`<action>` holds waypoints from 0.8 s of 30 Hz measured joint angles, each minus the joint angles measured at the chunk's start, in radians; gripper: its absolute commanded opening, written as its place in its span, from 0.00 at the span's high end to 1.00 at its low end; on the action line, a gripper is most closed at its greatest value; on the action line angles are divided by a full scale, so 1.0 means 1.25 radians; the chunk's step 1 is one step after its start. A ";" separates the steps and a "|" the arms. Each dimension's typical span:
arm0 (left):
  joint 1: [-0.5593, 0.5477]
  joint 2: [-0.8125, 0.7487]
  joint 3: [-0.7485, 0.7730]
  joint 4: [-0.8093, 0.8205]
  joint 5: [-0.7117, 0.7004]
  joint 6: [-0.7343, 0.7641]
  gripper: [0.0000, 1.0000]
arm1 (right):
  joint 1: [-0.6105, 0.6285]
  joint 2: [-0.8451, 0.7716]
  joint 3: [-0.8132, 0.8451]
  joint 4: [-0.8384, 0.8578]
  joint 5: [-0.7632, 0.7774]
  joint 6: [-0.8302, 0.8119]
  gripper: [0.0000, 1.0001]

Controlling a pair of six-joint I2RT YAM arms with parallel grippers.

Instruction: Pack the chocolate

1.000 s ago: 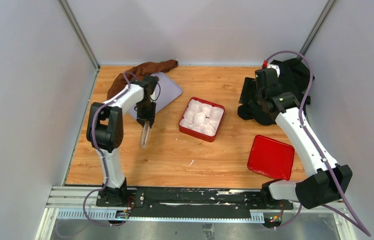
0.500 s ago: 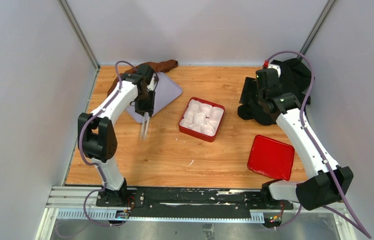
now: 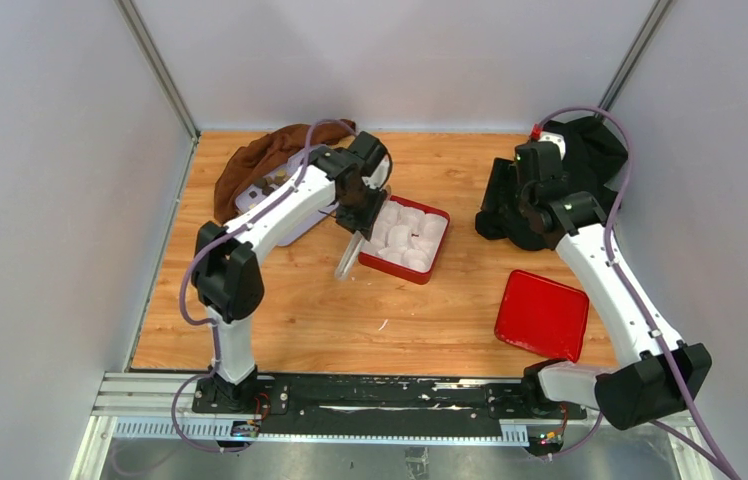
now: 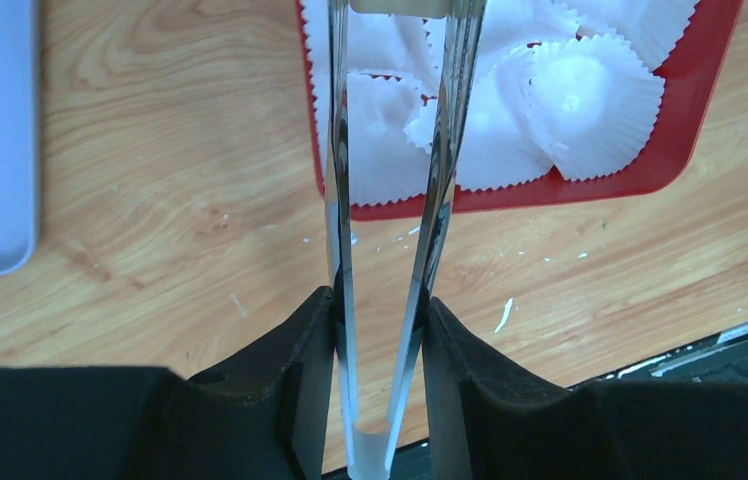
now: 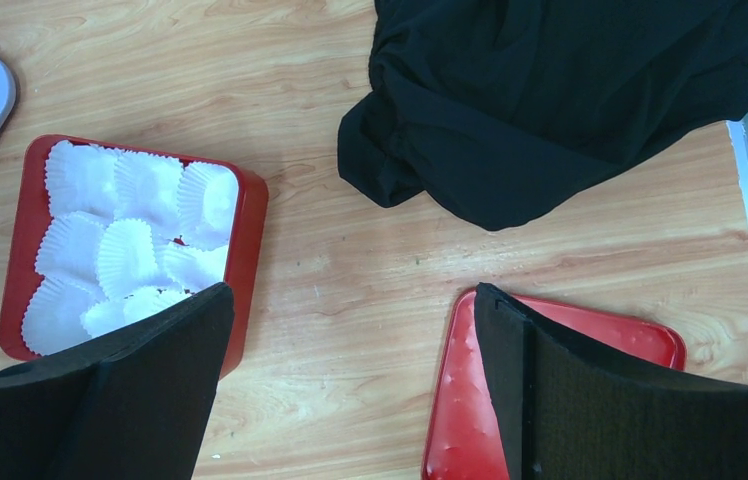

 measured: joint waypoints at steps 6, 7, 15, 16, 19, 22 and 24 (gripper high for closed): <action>-0.024 0.088 0.049 -0.005 0.002 -0.001 0.88 | 0.000 -0.019 -0.002 -0.002 0.005 0.000 0.07; -0.026 0.099 0.056 -0.006 0.003 -0.004 0.87 | 0.000 -0.020 -0.002 -0.002 0.005 0.000 0.07; -0.030 0.171 0.127 -0.016 0.003 -0.019 0.87 | 0.000 -0.031 -0.005 -0.008 0.006 0.000 0.07; -0.030 0.177 0.133 -0.016 0.002 -0.019 0.87 | 0.000 -0.035 -0.008 -0.008 0.007 0.000 0.06; -0.030 0.186 0.135 -0.023 0.000 -0.022 0.86 | 0.000 -0.049 -0.022 -0.009 0.013 0.000 0.06; -0.030 0.191 0.135 -0.027 -0.010 -0.026 0.86 | 0.000 -0.063 -0.034 -0.014 0.018 0.000 0.06; -0.030 0.194 0.135 -0.029 -0.019 -0.031 0.85 | 0.000 -0.072 -0.040 -0.015 0.023 0.000 0.06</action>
